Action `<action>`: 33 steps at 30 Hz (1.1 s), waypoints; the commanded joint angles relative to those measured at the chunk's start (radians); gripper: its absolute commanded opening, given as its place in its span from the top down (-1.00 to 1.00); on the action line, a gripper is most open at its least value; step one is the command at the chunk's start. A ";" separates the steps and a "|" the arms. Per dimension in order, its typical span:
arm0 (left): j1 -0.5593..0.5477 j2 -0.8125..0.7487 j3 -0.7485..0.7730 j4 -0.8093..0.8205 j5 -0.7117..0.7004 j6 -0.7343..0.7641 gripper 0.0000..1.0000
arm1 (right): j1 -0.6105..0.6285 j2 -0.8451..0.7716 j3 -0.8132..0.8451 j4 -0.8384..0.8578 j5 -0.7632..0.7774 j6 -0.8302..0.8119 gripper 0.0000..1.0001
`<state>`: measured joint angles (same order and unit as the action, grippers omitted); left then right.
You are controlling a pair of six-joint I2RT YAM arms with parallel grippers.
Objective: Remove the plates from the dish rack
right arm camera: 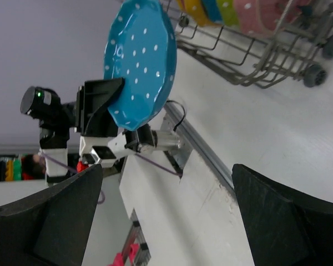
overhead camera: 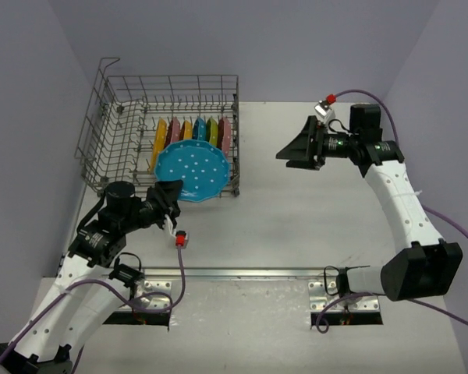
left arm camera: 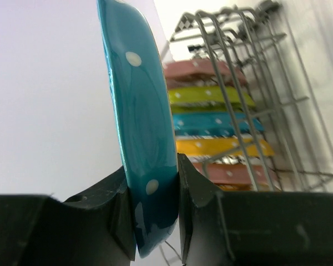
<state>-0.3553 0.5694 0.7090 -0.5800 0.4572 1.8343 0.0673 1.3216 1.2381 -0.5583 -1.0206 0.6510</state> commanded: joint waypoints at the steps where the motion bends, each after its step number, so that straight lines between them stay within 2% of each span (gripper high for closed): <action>1: -0.008 -0.010 0.017 0.272 0.199 0.250 1.00 | 0.108 0.057 0.015 0.136 -0.033 0.067 -0.95; 7: -0.017 0.061 0.038 0.285 0.229 0.304 1.00 | 0.286 0.194 0.117 0.170 0.016 0.065 -0.90; 11: -0.037 0.073 0.032 0.308 0.239 0.325 1.00 | 0.331 0.290 0.202 0.166 0.028 0.063 -0.88; 20: -0.061 0.085 0.008 0.347 0.235 0.349 1.00 | 0.370 0.418 0.252 0.203 0.002 0.093 -0.77; 22: -0.062 0.089 0.004 0.357 0.232 0.352 1.00 | 0.374 0.440 0.247 0.229 -0.025 0.117 -0.59; 24: -0.063 0.090 -0.002 0.363 0.233 0.356 1.00 | 0.378 0.442 0.246 0.250 -0.046 0.128 -0.32; 26: -0.063 0.090 -0.009 0.370 0.231 0.358 1.00 | 0.382 0.437 0.236 0.277 -0.070 0.142 0.11; 27: -0.064 0.091 -0.013 0.375 0.229 0.358 1.00 | 0.382 0.432 0.227 0.286 -0.082 0.150 0.20; 28: -0.065 0.092 -0.018 0.387 0.225 0.354 0.99 | 0.382 0.423 0.204 0.308 -0.115 0.171 0.45; 32: -0.065 0.095 -0.023 0.400 0.205 0.321 0.70 | 0.371 0.374 0.151 0.338 -0.140 0.183 0.98; 33: -0.065 0.092 -0.023 0.405 0.200 0.311 0.60 | 0.362 0.372 0.139 0.348 -0.146 0.190 1.00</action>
<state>-0.4072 0.6792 0.6647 -0.3821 0.6203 1.9559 0.4271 1.7733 1.4214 -0.2874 -1.0856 0.8053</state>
